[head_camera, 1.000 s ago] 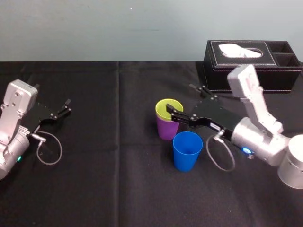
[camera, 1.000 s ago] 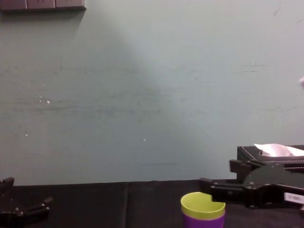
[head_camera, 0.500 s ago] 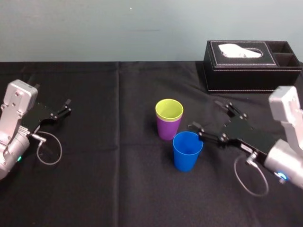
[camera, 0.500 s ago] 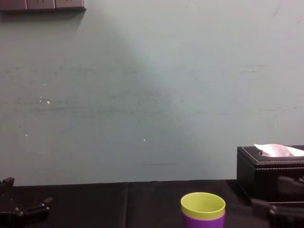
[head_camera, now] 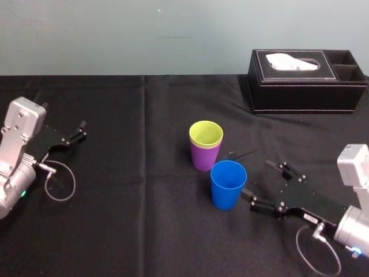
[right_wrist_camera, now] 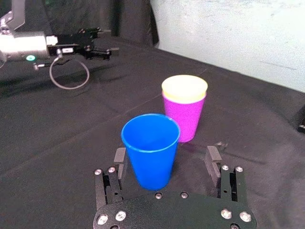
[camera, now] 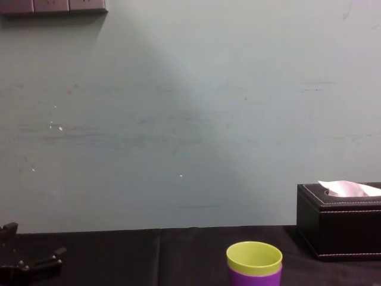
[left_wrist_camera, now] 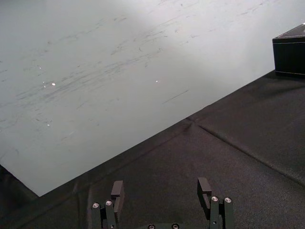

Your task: Stack the three plastic cups sequentially using one hand.

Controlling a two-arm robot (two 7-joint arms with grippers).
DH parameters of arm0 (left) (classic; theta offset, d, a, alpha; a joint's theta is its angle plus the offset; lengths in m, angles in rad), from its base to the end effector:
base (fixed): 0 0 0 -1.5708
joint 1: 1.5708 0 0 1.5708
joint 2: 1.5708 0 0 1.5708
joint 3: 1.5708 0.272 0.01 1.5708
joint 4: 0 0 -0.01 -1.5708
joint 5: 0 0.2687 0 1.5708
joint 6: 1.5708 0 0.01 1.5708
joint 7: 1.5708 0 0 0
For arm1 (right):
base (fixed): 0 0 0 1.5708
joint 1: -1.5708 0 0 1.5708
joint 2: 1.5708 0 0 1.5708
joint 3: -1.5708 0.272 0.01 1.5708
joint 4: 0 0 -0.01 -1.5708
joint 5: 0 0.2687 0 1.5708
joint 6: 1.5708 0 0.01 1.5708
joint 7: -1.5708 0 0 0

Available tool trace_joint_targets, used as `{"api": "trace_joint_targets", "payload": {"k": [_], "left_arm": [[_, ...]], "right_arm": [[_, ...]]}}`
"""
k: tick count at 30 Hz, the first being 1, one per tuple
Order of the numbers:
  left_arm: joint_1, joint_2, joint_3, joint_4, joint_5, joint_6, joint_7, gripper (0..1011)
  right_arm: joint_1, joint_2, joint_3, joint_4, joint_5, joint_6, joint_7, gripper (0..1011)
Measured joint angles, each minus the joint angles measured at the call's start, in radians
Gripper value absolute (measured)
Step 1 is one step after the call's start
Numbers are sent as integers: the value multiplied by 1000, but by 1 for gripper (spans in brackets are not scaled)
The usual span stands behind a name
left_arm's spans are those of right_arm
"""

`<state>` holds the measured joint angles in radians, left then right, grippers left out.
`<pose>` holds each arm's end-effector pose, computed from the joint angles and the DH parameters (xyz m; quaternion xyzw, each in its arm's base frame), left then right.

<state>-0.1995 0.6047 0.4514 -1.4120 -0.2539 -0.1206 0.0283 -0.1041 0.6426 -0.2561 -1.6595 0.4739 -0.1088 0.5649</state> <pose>0.3172 0.0830 -0.2801 0.1415 -0.1325 0.5799 0.7913 0.2517 -0.0955 -0.2763 -0.0690 -0.0061 -0.3544 0.9325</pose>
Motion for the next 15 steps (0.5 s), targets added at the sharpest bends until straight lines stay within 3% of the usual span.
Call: {"api": "trace_joint_targets", "payload": {"k": [15], "left_arm": [[0, 0, 0, 0, 0, 0, 0, 1011]], "right_arm": [[32, -21, -57, 43, -53, 16, -9, 1004]]}}
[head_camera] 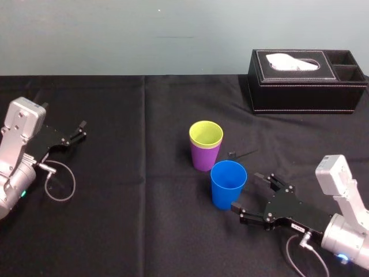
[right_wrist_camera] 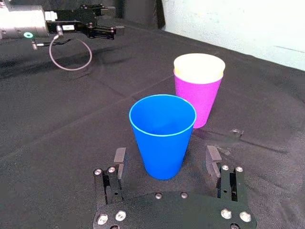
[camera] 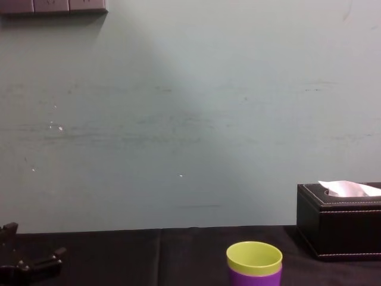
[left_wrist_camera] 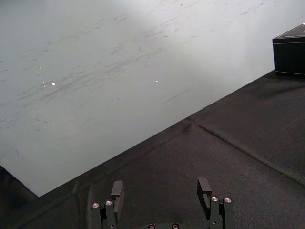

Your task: Stack the three plastic cups sequentially using one hand.

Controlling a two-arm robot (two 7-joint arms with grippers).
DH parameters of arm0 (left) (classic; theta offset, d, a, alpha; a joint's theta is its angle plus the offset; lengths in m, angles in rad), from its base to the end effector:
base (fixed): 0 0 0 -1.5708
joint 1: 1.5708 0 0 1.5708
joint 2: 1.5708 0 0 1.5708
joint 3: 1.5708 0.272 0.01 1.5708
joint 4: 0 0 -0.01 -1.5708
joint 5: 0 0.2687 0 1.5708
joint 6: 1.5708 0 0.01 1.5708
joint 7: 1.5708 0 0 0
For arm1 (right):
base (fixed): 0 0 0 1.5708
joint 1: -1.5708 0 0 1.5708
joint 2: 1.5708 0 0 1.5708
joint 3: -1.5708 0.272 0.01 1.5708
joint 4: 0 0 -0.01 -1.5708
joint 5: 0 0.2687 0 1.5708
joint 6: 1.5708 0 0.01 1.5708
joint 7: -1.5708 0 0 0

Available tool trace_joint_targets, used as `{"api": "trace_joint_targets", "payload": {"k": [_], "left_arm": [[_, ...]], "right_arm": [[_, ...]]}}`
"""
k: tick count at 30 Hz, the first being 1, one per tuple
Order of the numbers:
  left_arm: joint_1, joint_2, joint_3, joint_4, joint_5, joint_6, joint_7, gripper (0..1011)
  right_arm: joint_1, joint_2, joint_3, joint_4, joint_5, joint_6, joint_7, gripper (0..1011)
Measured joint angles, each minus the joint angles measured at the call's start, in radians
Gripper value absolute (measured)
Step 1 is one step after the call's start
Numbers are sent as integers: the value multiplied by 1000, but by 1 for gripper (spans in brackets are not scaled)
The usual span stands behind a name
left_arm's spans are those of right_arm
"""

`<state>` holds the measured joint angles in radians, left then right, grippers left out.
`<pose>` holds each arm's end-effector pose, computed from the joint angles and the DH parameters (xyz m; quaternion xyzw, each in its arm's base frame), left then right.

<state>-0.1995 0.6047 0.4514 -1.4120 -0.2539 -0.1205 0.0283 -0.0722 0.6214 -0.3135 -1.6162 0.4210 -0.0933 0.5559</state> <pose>0.3172 0.0830 -0.2801 0.1415 -0.1325 0.5799 0.7913 0.2546 -0.0842 -0.2891 -0.0957 0.0016 -0.3434 0.9343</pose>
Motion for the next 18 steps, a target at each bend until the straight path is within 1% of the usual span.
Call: {"api": "trace_joint_targets", "payload": {"k": [11, 18], "left_arm": [[0, 0, 0, 0, 0, 0, 0, 1011], [0, 0, 0, 0, 0, 0, 0, 1011]], "right_arm": [[47, -23, -31, 37, -13, 14, 4, 1004], [88, -46, -54, 71, -28, 20, 5, 1004]]}}
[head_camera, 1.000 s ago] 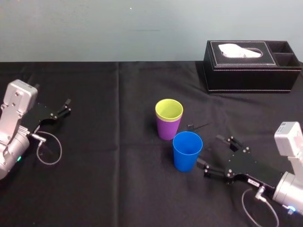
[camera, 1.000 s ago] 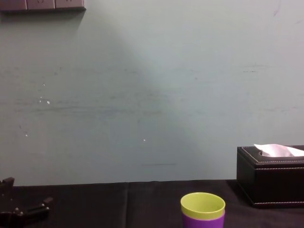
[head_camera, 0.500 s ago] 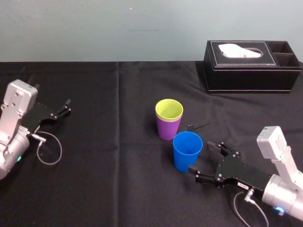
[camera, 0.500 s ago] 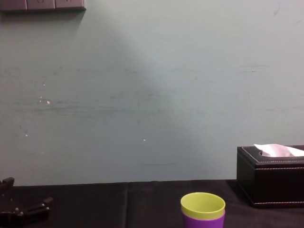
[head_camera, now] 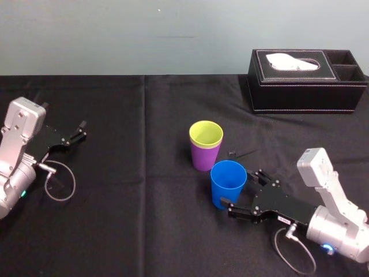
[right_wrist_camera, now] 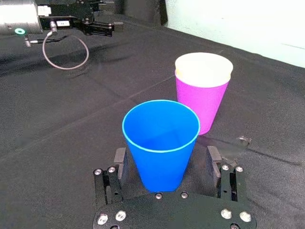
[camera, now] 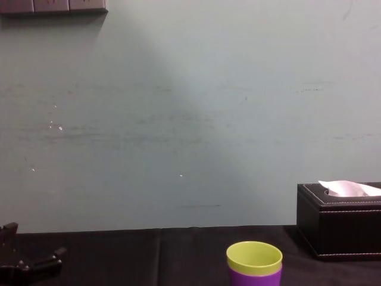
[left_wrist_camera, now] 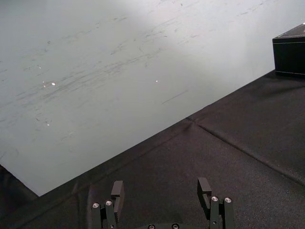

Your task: Stack the three plastic cups sequentially using one hand.

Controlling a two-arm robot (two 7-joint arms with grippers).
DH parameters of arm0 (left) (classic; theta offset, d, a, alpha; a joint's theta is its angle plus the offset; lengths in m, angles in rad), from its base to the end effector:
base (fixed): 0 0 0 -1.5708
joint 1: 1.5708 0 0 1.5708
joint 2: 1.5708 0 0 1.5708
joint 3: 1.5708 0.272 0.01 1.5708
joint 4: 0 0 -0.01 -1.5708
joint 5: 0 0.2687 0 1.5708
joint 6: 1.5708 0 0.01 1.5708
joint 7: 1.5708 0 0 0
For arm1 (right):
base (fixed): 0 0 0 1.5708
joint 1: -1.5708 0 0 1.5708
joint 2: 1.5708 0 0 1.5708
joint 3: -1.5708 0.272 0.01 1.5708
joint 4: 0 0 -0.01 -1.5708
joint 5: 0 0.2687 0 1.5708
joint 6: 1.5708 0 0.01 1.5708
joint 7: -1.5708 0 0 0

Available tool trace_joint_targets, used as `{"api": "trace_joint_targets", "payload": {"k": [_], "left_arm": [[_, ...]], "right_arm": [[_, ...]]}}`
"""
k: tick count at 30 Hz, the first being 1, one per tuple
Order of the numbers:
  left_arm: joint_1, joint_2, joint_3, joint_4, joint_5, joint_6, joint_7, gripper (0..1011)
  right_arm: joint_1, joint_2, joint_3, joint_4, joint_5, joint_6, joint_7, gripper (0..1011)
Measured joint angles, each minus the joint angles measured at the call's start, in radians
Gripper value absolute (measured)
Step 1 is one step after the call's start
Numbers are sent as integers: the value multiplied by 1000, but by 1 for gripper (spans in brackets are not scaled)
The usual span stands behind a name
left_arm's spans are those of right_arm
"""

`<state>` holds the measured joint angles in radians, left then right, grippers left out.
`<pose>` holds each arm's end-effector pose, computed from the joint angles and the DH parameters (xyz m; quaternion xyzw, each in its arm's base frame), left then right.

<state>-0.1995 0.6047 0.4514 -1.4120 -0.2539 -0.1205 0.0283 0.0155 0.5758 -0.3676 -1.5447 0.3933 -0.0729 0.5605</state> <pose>0.3172 0.0830 -0.2801 0.1415 -0.1325 0.5799 0.7913 0.2738 -0.0704 -0.2941 -0.1022 0.0042 -0.3367 0.9360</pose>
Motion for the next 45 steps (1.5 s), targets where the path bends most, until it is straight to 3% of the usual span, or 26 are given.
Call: {"api": "trace_joint_targets", "payload": {"k": [11, 21, 32, 45], "left_arm": [[0, 0, 0, 0, 0, 0, 0, 1011], [0, 0, 0, 0, 0, 0, 0, 1011], [0, 0, 0, 0, 0, 0, 0, 1011], [0, 0, 0, 0, 0, 0, 0, 1011]], "right_arm": [[44, -28, -26, 37, -5, 4, 8, 1004], [44, -28, -26, 38, -5, 4, 8, 1004], [43, -28, -25, 37, -4, 3, 8, 754], [42, -27, -24, 36, -4, 3, 8, 716]]}}
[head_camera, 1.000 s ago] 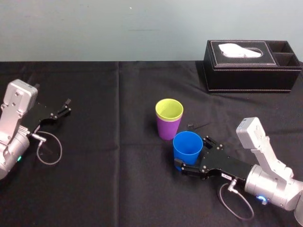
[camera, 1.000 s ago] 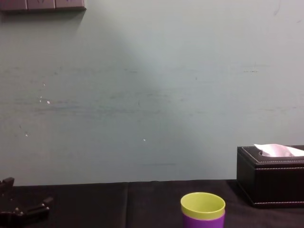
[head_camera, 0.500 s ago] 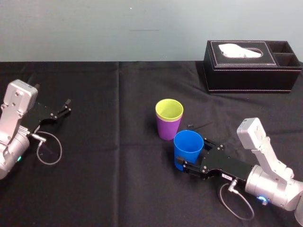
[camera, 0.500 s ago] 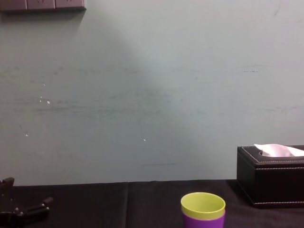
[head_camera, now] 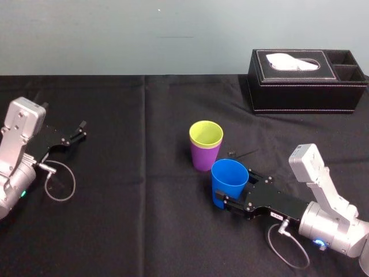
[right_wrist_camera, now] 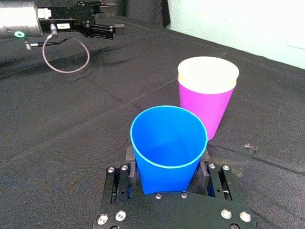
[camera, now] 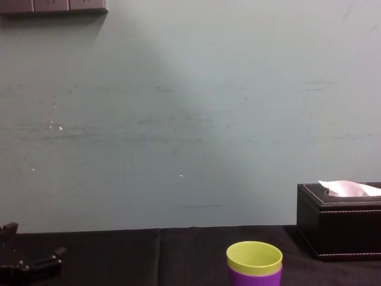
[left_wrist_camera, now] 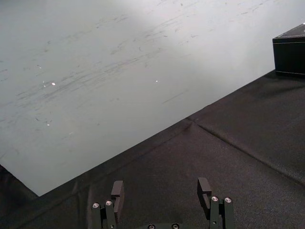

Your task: Stack the three plastic cups sequentially using one hand.

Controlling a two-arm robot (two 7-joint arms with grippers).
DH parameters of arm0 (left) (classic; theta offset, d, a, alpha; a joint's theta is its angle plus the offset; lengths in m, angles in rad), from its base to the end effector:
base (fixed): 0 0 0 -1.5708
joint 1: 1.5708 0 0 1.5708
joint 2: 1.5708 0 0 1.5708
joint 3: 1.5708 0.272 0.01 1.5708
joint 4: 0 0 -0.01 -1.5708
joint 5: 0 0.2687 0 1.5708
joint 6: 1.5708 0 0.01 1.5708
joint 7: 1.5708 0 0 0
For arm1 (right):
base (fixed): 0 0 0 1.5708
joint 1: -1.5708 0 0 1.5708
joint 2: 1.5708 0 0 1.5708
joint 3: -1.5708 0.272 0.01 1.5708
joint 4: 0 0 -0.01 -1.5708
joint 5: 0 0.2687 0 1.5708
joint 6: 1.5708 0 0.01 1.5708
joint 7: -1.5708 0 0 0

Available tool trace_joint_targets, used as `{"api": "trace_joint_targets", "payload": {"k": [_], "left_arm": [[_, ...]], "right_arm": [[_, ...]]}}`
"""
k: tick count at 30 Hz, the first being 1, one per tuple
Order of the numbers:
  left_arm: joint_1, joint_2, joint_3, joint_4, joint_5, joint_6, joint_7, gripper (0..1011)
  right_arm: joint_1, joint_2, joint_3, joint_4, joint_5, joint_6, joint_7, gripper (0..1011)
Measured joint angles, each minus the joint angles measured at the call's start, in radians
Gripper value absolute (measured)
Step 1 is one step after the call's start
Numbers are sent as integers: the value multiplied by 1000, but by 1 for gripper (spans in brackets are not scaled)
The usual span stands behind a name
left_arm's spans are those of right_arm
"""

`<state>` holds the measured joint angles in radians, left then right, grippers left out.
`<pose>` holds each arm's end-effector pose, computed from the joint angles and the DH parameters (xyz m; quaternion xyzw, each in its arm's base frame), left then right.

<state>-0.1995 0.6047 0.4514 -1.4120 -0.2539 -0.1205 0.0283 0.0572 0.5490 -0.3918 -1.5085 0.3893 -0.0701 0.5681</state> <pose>0.3172 0.0830 -0.2801 0.1415 -0.1325 0.5799 0.7913 0.2833 -0.0624 -0.2963 -0.0984 0.0064 -0.3315 0.9383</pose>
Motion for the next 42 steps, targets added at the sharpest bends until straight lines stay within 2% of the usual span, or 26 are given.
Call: {"api": "trace_joint_targets", "payload": {"k": [9, 16, 22, 25, 33, 39, 42], "left_arm": [[0, 0, 0, 0, 0, 0, 0, 1011], [0, 0, 0, 0, 0, 0, 0, 1011], [0, 0, 0, 0, 0, 0, 0, 1011], [0, 0, 0, 0, 0, 0, 0, 1011], [0, 0, 0, 0, 0, 0, 0, 1011], [0, 0, 0, 0, 0, 0, 0, 1011], [0, 0, 0, 0, 0, 0, 0, 1011]], "right_arm": [[-7, 4, 4, -12, -2, 0, -6, 716], [-48, 28, 36, -110, 0, 13, -47, 717], [-62, 47, 68, -212, 9, 56, -77, 717], [-44, 45, 71, -233, 10, 76, -85, 716], [19, 16, 61, -235, 3, 105, -102, 716], [81, -14, 39, -200, -9, 124, -108, 717], [120, -36, 24, -159, -15, 129, -108, 716]]}}
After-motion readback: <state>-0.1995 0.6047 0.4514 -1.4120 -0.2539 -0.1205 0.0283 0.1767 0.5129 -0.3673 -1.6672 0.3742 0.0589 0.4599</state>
